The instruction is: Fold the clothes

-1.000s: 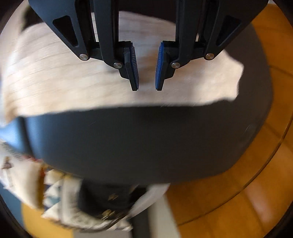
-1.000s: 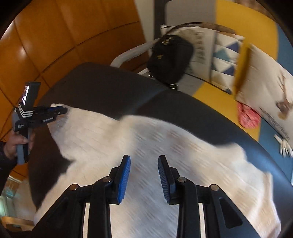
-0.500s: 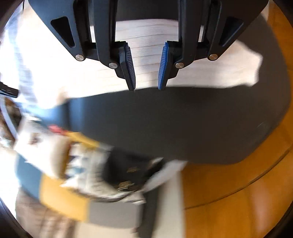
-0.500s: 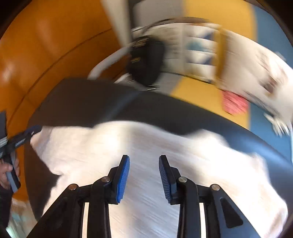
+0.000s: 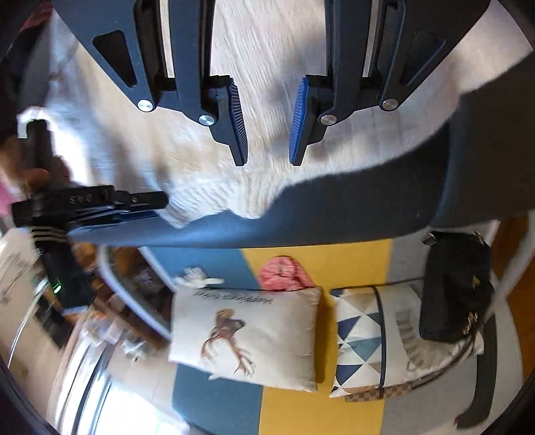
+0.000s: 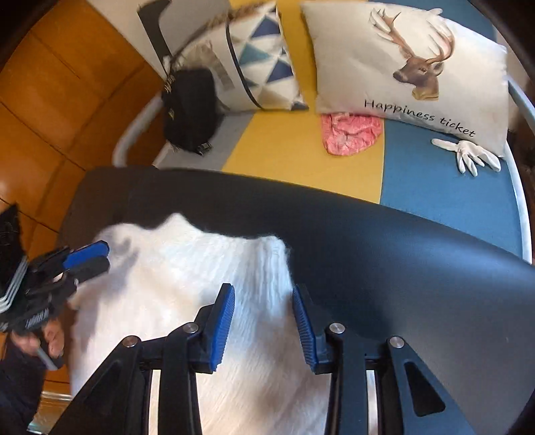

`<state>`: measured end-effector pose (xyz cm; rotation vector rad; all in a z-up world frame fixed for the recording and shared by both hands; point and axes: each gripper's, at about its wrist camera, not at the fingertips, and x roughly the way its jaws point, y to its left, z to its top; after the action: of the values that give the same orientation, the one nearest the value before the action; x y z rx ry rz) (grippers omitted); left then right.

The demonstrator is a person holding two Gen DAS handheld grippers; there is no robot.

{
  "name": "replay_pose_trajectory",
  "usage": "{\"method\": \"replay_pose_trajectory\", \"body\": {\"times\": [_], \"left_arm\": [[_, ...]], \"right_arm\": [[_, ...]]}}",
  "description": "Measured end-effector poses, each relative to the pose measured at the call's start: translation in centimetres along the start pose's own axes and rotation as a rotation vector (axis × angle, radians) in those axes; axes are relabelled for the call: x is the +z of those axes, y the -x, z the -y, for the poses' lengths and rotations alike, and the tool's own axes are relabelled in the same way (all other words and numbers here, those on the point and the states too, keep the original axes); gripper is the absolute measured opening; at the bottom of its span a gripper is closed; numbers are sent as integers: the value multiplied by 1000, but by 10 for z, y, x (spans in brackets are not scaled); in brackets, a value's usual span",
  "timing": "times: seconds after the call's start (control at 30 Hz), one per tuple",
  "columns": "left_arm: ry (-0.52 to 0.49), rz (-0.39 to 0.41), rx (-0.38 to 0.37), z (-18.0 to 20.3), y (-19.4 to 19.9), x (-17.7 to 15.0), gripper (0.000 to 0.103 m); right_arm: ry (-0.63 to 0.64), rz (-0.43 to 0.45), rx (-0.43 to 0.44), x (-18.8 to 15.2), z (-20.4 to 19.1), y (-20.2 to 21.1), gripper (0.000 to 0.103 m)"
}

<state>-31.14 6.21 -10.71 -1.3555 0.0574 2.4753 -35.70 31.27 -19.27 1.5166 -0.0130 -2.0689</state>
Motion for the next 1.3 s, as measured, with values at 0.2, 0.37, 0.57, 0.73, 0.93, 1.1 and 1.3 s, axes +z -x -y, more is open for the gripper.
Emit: {"method": "replay_pose_trajectory", "body": {"times": [0.2,0.37,0.57,0.73,0.93,1.1,1.3], "left_arm": [[-50,-3,225,11,-22,-12,18],[49,12,244,2,-11,-14,8],[32,60,125,10,36,-32,14],[-157,15,78,66,38,-65,15],[-178,-72,183,90,6,-77,14],[-116,-38,82,110,31,-71,13],[-247,-10,-132,207,40,-75,13]], "right_arm": [[251,84,-280,-16,-46,5,6],[254,128,-325,-35,-46,-2,13],[-7,249,-128,-74,-1,96,24],[-95,147,-259,-132,54,137,26],[-81,-4,-527,-178,87,110,19],[-214,140,-408,-198,99,148,22],[-274,225,-257,-248,81,182,27]]}}
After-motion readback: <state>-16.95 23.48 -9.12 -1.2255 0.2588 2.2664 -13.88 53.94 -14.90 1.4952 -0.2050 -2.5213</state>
